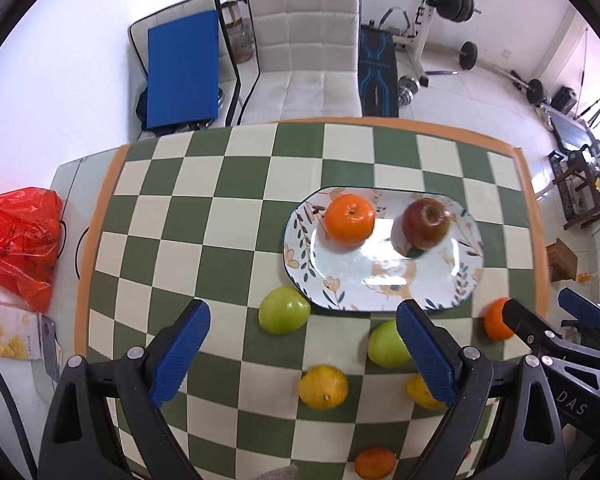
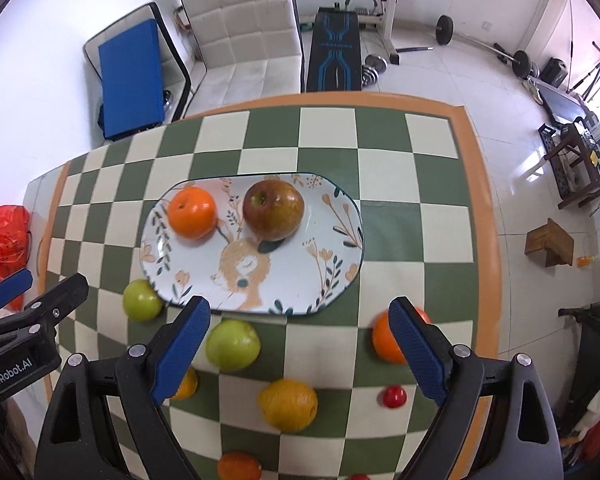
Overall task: Organize fruits
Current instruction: 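Lift both grippers off the plate and move toward the yellow citrus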
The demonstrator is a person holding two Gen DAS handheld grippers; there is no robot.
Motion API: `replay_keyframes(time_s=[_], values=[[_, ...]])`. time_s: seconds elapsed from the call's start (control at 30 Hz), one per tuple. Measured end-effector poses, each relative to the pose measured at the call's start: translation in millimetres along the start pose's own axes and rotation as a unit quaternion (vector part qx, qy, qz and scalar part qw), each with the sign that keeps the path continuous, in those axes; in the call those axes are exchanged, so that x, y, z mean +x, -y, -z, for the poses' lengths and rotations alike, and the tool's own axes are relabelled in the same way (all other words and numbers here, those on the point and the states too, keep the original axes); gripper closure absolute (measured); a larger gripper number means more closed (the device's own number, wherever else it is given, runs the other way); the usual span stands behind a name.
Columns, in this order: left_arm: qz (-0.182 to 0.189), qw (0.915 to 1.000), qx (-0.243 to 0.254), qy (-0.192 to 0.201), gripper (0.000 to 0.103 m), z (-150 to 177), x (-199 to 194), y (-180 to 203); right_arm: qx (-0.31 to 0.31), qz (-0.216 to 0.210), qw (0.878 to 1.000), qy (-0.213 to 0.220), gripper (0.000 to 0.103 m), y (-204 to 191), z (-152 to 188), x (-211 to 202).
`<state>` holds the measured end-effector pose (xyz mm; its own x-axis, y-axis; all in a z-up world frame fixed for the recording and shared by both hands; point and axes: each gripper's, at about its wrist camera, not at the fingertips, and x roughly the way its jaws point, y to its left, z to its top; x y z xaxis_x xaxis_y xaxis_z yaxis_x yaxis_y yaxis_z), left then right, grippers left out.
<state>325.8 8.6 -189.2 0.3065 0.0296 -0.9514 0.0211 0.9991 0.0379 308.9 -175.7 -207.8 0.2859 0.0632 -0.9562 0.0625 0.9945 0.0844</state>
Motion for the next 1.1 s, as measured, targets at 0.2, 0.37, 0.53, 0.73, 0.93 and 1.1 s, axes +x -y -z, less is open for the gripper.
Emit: replay_keyframes(time_s=[0.2, 0.37, 0.53, 0.73, 0.93, 1.1], values=[[0.014, 0.9995, -0.001, 0.029, 0.008, 18, -39, 2, 0.000, -0.003, 0.999, 0.038, 0.010, -4, 23, -50], [0.020, 0.9988, -0.009, 0.044, 0.008, 34, -65, -2, -0.005, -0.003, 0.998, 0.066, 0.010, -9, 41, -86], [0.022, 0.9981, -0.023, 0.053, 0.008, 45, -79, -7, -0.003, -0.019, 0.997, 0.072, 0.010, -13, 53, -107], [-0.001, 0.9985, -0.033, 0.043, 0.000, 46, -60, -14, 0.009, -0.033, 0.997, 0.073, 0.010, -8, 62, -98], [-0.027, 0.9988, -0.035, -0.023, 0.000, 57, 0, -20, 0.025, -0.030, 0.999, 0.023, 0.010, 5, 74, -35], [-0.024, 0.9946, -0.028, -0.097, 0.000, 70, 60, -13, 0.051, -0.039, 0.996, -0.062, 0.010, 15, 89, 43]])
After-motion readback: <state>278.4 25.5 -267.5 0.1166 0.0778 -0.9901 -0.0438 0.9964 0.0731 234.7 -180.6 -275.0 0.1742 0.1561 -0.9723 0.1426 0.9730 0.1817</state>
